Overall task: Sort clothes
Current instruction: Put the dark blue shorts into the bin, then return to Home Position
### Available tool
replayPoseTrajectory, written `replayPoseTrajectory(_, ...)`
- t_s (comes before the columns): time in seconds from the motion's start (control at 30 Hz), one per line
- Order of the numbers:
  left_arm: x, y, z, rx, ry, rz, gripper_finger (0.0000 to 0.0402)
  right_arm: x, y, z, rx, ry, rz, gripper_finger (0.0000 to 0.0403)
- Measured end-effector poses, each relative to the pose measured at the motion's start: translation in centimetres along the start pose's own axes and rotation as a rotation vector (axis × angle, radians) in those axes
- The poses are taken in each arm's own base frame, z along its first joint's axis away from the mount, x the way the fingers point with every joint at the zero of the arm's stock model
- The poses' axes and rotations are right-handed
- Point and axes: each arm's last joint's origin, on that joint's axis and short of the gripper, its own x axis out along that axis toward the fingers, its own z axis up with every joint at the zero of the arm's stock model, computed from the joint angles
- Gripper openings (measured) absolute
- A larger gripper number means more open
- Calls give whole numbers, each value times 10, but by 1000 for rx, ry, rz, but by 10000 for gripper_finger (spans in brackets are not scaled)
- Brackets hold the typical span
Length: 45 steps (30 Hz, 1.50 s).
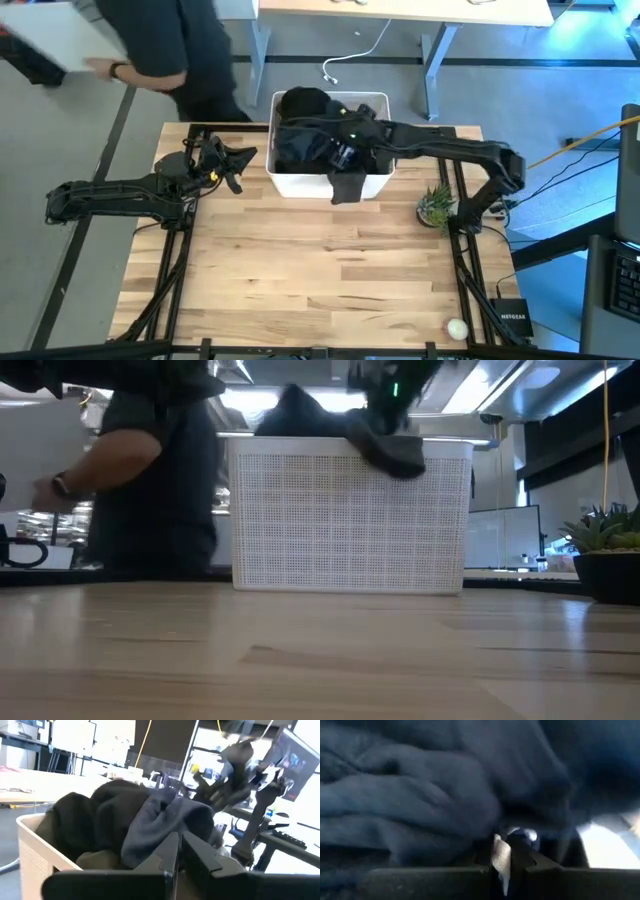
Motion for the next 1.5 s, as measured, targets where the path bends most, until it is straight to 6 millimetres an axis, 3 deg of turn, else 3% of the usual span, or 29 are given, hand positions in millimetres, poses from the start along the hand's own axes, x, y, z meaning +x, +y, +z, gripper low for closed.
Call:
replayPoseTrajectory(0.13,0,1,-2,1,23,5,17,41,5,-35,16,137,24,24)
replayPoseTrajectory(0.2,0,1,-2,0,24,5,17,44,6,-39,10,154,24,27)
replayPoseTrajectory(0.33,0,1,-3,1,29,7,17,33,2,-30,62,116,31,46)
replayPoseTrajectory(0.77,0,0,-5,4,55,-26,17,-67,-33,41,169,-94,40,218)
replayPoseTrajectory(0.87,0,0,-5,10,54,-30,17,-95,-46,52,187,-144,60,241)
replayPoseTrajectory(1.0,0,-1,-5,33,62,-78,17,-131,-45,54,163,-196,153,251)
replayPoseTrajectory(1.17,-3,-4,-3,64,66,-179,8,-169,-39,33,102,-245,214,252)
replayPoseTrajectory(1.27,-9,-5,1,92,57,-253,2,-185,-38,7,109,-288,250,252)
replayPoseTrajectory(1.5,-23,0,0,156,42,-263,2,-180,-32,-78,200,-409,346,251)
